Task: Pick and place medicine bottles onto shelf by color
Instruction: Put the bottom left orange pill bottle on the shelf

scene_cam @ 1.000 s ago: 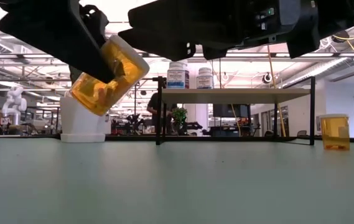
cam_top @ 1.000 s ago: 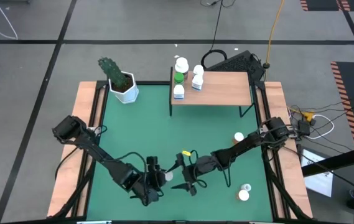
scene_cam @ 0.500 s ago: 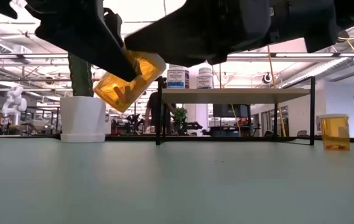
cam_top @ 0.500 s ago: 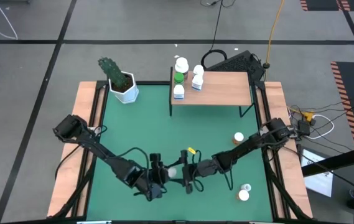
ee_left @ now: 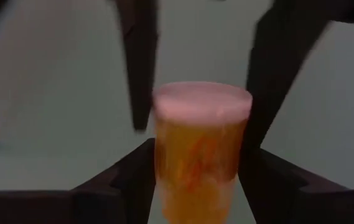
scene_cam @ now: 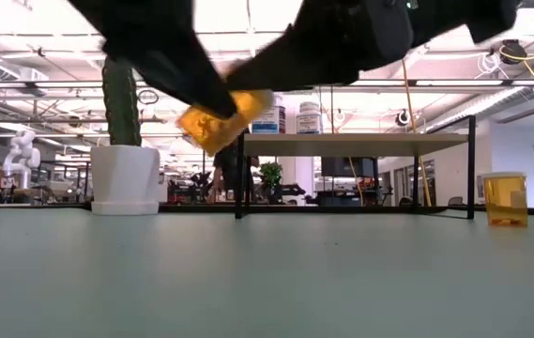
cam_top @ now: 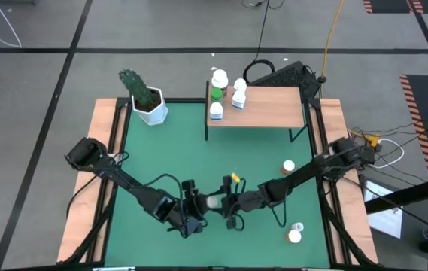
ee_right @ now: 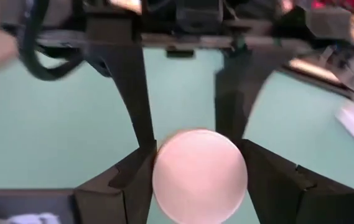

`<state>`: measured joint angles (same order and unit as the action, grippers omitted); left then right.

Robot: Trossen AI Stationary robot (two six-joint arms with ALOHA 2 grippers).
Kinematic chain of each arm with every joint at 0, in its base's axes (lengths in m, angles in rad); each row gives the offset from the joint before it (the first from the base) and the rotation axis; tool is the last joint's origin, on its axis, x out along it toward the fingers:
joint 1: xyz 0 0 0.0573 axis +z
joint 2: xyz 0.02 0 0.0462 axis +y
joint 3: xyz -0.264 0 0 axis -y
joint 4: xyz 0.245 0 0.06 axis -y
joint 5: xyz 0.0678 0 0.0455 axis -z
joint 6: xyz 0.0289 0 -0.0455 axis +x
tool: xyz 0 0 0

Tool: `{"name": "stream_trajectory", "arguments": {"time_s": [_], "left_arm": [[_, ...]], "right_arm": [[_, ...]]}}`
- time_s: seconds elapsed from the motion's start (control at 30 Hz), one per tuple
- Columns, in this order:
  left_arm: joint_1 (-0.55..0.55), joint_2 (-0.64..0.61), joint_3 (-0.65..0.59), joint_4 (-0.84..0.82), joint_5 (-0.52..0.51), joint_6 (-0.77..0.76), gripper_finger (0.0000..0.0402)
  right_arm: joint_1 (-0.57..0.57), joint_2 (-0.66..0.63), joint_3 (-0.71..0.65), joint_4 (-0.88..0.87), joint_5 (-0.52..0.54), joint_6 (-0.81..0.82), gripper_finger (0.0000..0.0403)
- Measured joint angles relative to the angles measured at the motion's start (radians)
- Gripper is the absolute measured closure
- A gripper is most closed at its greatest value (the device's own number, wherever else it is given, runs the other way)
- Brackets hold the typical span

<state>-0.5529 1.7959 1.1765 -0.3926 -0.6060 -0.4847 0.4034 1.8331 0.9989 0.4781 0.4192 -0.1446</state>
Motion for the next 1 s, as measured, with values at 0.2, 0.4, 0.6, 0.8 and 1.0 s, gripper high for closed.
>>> {"name": "stream_trajectory", "arguments": {"time_s": [0.2, 0.4, 0.6, 0.8, 1.0], "left_arm": [[0.038, 0.004, -0.006, -0.126, -0.018, -0.117, 0.0141], [0.061, -0.001, -0.012, -0.129, -0.070, -0.132, 0.0069], [0.098, -0.001, -0.060, -0.059, -0.070, -0.117, 0.0033], [0.148, 0.000, -0.151, 0.079, -0.038, -0.097, 0.0030], [0.194, 0.001, -0.230, 0.212, 0.036, -0.088, 0.0030]], "right_arm": [[-0.082, -0.220, -0.003, -0.311, -0.016, 0.056, 0.0205], [-0.209, -0.418, 0.000, -0.530, -0.106, 0.036, 0.0198], [-0.432, -0.523, 0.192, -0.870, -0.104, -0.012, 0.0199], [-0.660, -0.446, 0.433, -1.126, -0.236, -0.029, 0.0199], [-0.816, -0.294, 0.589, -1.314, -0.419, -0.034, 0.0199]]}}
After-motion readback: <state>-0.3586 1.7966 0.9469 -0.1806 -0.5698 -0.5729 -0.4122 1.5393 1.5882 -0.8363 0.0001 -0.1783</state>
